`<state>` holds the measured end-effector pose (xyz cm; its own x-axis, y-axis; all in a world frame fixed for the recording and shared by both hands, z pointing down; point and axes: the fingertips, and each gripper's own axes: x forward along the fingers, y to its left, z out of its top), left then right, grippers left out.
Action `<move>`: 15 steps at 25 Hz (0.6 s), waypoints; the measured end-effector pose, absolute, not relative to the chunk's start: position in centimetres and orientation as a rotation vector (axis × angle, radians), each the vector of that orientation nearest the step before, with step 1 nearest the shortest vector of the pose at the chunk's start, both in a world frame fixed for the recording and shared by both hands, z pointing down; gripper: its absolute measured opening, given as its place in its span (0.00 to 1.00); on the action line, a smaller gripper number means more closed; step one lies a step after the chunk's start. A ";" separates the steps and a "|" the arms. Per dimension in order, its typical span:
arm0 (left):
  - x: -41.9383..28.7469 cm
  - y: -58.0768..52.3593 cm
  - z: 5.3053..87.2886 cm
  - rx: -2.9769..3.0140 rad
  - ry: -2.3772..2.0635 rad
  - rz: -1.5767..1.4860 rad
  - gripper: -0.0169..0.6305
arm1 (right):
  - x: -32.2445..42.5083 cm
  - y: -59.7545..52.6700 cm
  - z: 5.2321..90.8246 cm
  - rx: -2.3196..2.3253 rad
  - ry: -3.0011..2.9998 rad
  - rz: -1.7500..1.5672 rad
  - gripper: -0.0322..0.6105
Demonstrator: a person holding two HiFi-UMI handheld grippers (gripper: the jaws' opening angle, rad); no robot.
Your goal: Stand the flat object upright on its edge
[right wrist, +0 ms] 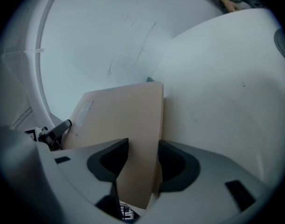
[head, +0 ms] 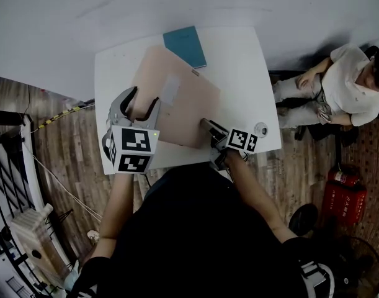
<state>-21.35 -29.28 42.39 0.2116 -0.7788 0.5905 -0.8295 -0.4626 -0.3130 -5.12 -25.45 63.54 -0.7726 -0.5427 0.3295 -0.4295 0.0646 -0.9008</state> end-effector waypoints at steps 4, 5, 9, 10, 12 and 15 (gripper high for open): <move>-20.2 -29.6 41.7 2.453 -1.584 1.167 0.40 | -5.2 -25.5 63.6 -1.000 2.198 -1.834 0.35; -19.9 -29.7 41.5 2.471 -1.583 1.191 0.40 | -5.2 -25.4 63.7 -1.005 2.201 -1.832 0.35; -18.8 -30.0 40.9 2.542 -1.571 1.269 0.39 | -5.2 -25.6 63.6 -1.080 2.300 -1.771 0.35; -18.5 -30.0 40.8 2.559 -1.566 1.283 0.39 | -5.1 -25.7 63.6 -1.108 2.338 -1.748 0.35; -17.9 -30.1 40.6 2.594 -1.556 1.311 0.38 | -4.9 -25.8 63.5 -1.158 2.401 -1.708 0.37; -17.2 -30.1 40.3 2.630 -1.554 1.350 0.38 | -4.4 -25.8 63.3 -1.217 2.469 -1.659 0.38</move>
<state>-17.18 -30.06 40.30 0.2477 -0.8051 0.5389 -0.6460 -0.5518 -0.5275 -4.42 -25.80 63.31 -0.7108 -0.5437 0.4462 -0.6186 0.1813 -0.7645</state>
